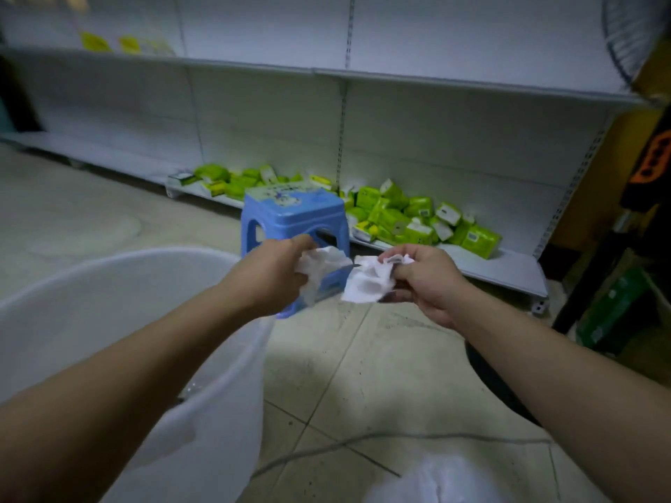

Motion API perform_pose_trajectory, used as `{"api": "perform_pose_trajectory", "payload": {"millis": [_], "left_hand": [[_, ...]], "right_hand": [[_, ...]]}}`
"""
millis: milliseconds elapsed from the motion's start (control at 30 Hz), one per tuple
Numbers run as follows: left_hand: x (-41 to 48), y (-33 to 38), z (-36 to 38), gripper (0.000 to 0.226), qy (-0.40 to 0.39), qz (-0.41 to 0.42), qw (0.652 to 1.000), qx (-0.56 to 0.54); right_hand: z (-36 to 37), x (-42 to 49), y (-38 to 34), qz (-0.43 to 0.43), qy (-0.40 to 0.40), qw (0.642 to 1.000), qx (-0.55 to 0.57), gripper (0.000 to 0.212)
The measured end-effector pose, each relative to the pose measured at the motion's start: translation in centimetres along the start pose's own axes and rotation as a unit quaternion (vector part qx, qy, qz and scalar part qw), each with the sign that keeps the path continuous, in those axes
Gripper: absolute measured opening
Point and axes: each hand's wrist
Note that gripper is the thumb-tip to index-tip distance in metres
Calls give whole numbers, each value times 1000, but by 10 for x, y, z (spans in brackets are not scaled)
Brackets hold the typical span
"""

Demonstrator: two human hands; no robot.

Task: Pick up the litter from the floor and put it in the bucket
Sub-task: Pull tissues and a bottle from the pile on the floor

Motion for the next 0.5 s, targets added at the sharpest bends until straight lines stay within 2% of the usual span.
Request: {"api": "perform_pose_trajectory", "payload": {"millis": [100, 200, 333, 433, 500], "left_hand": [[-6, -41, -25, 17, 27, -45, 999, -5], [-15, -78, -44, 6, 2, -83, 997, 4], [-32, -119, -55, 21, -27, -136, 990, -14], [-43, -140, -49, 24, -81, -157, 983, 39], [-51, -152, -42, 20, -131, -163, 973, 102]], "right_hand": [[53, 8, -10, -46, -41, 995, -80, 29], [108, 15, -5, -69, -57, 988, -130, 30], [167, 14, 12, -68, -80, 977, -184, 23], [187, 7, 30, -105, -151, 942, -281, 29], [190, 4, 42, -112, -226, 892, -375, 33]]}}
Point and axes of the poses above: each hand's wrist, its own x-axis towards the middle knuckle, its own z-axis out of the palm, y = z × x, and after that the axes turned 9 degrees about x, right-handed
